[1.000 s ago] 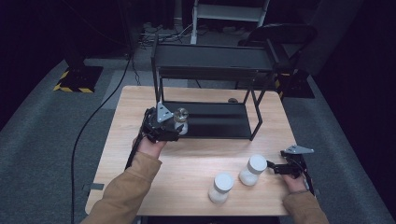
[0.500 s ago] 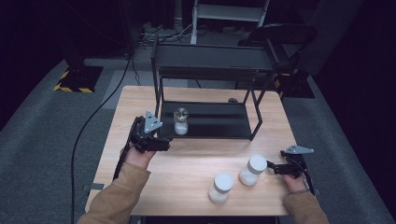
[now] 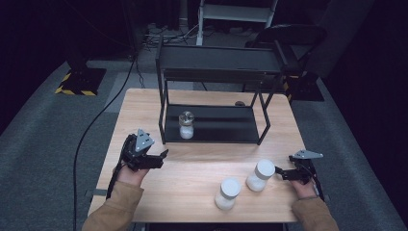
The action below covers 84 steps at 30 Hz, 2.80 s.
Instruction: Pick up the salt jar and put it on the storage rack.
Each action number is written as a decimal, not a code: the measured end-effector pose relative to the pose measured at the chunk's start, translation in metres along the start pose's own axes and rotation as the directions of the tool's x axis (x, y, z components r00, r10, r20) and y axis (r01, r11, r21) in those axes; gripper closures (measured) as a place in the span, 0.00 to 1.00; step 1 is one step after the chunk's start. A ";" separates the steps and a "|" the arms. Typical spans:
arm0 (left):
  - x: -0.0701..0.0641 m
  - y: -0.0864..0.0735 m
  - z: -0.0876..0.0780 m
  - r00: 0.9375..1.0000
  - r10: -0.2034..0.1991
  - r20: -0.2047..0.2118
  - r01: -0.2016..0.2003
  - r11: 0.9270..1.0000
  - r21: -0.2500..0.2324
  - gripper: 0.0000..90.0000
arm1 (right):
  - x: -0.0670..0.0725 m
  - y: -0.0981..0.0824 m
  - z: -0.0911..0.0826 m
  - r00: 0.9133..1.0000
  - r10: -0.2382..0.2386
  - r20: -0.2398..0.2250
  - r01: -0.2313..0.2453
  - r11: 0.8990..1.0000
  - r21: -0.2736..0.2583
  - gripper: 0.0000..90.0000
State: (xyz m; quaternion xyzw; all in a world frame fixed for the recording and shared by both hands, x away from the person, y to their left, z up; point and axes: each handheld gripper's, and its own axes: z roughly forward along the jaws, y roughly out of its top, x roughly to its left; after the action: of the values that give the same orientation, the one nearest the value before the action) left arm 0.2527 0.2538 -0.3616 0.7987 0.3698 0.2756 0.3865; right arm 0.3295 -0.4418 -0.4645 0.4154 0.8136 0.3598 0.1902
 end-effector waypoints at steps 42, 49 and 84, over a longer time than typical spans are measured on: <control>0.014 -0.085 0.026 0.993 -0.109 -0.037 0.113 0.980 0.163 0.15 | 0.001 0.000 0.000 1.000 0.004 0.004 -0.004 1.000 0.000 0.10; 0.018 -0.089 0.031 0.991 -0.132 -0.037 0.137 0.972 0.193 0.14 | 0.001 0.000 0.000 1.000 0.004 0.004 -0.004 1.000 0.001 0.09; 0.029 -0.100 0.039 0.981 -0.193 -0.008 0.190 0.960 0.205 0.06 | 0.001 0.000 0.000 1.000 0.004 0.003 -0.004 1.000 0.002 0.09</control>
State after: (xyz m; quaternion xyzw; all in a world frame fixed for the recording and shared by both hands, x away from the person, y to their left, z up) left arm 0.2599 0.3040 -0.4601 0.7963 0.4695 0.1925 0.3293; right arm 0.3288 -0.4408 -0.4643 0.4177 0.8127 0.3588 0.1904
